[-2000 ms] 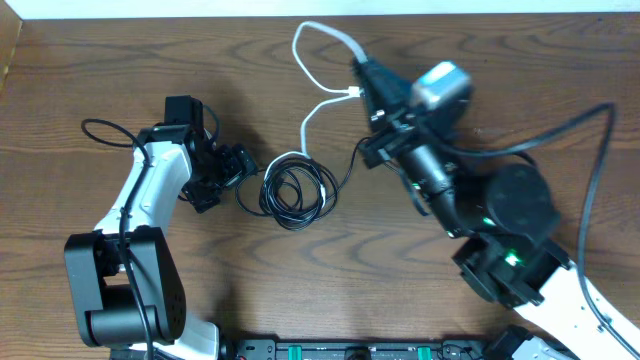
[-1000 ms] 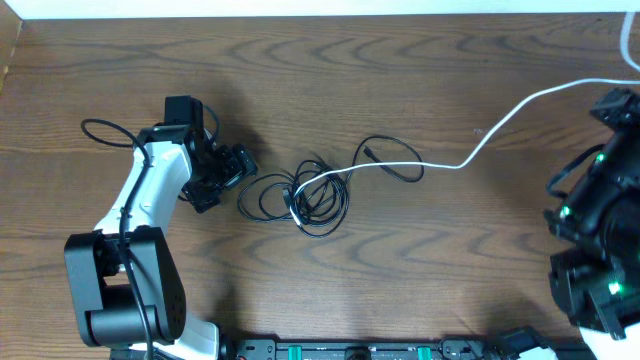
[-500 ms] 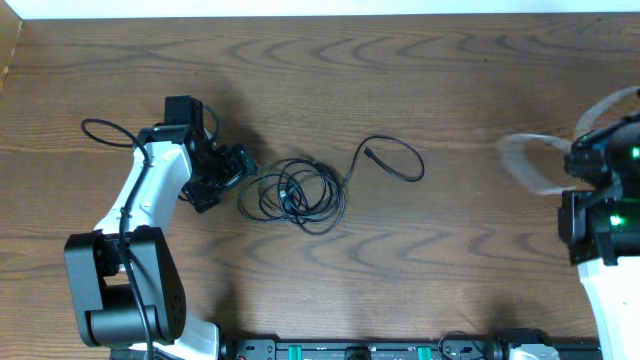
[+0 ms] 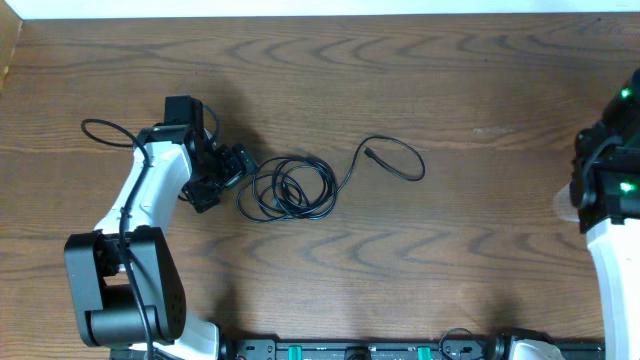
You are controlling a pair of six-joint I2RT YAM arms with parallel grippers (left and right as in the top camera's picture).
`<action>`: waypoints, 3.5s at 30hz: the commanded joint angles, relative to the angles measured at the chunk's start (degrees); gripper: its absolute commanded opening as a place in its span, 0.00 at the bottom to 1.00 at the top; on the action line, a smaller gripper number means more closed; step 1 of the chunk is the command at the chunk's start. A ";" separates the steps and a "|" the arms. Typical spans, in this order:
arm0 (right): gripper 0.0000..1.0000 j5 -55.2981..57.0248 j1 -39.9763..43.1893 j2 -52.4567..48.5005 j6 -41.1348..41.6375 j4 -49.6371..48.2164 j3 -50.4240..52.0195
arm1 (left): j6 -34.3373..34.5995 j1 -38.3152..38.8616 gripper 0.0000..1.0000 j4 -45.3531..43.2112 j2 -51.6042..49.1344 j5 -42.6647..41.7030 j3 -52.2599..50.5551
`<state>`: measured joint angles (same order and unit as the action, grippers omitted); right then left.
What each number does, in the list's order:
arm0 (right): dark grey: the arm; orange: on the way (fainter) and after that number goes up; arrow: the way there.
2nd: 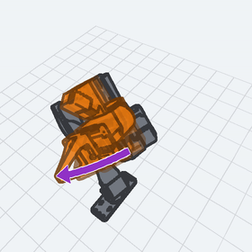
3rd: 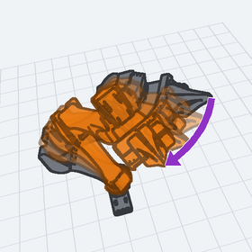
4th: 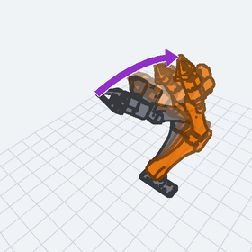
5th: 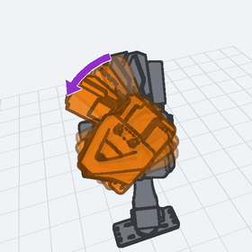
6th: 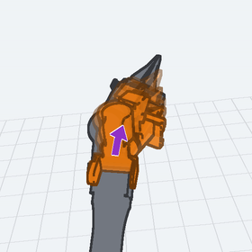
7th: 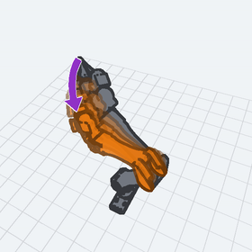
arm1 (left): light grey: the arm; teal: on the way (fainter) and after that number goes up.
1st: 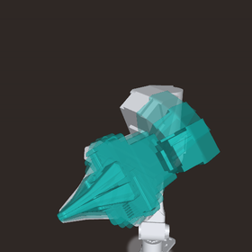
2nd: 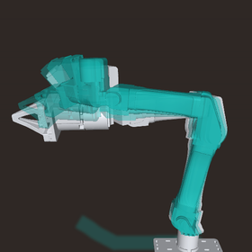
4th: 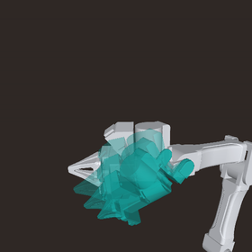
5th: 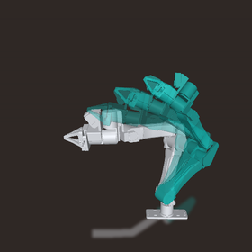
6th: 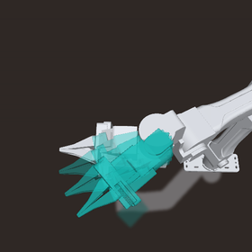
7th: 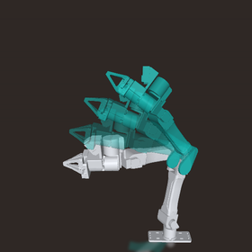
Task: Untangle cables
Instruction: 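Lay the white cable down at the right table edge and release, then move the right gripper back to the black cable bundle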
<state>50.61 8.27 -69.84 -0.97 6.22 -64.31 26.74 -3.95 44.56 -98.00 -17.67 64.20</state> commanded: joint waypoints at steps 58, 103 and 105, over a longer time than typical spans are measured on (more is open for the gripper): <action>0.80 -48.85 22.49 -29.73 15.98 10.08 -2.23 | -0.79 -0.11 0.95 0.07 -0.63 0.81 -0.37; 0.48 -73.70 -15.52 -29.92 15.58 33.62 -1.81 | -17.64 -0.11 0.11 -0.81 -0.24 -19.65 -0.35; 0.49 -73.68 -18.27 -30.27 16.02 33.16 -1.81 | -20.55 -0.11 0.12 -0.76 -0.04 -22.53 -0.35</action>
<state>-22.57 -6.63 -99.18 14.72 39.59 -65.91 14.66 -3.97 43.59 -98.00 -30.72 64.20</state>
